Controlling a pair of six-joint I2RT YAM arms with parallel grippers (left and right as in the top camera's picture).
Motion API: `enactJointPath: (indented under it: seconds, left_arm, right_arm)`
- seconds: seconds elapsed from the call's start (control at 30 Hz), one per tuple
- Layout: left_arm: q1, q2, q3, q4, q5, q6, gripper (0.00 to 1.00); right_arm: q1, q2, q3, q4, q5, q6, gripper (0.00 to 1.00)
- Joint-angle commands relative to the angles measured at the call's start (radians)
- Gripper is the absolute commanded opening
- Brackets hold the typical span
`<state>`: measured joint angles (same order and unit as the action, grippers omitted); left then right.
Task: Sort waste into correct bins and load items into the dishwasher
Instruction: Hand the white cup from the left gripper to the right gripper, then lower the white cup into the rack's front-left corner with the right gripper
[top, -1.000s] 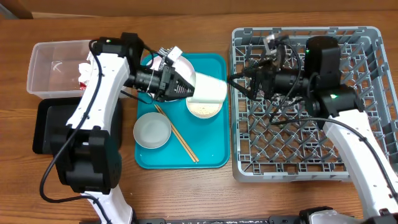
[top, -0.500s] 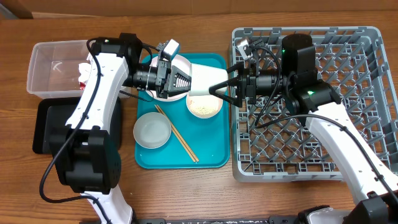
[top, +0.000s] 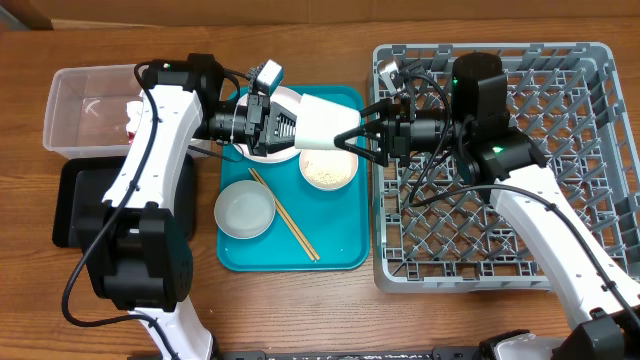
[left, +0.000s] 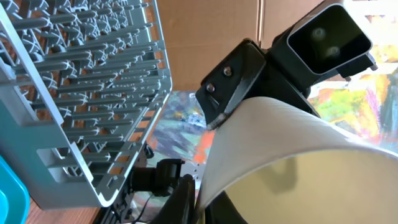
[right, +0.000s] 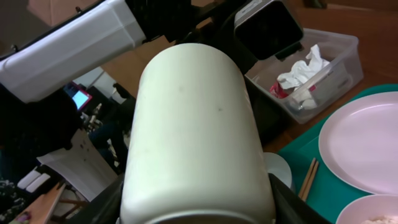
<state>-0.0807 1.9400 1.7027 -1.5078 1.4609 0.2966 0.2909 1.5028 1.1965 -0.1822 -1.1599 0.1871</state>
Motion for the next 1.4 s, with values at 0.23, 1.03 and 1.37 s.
enactJointPath:
  seconds: [0.23,1.03,1.37]
  left_arm:
    - [-0.011,-0.018,0.021,-0.01,-0.049,0.018,0.21]
    - [0.061,-0.018,0.021,0.141,-0.379,-0.105,0.49]
    - [0.059,-0.018,0.021,0.267,-0.806,-0.276,0.49]
  right_arm:
    - [0.03,-0.003,0.013,0.041,-0.021,0.003,0.47]
    - [-0.151,-0.006,0.039,-0.417,0.559,0.058,0.48]
    - [-0.024,-0.006,0.29,-0.774,1.085,0.136,0.49]
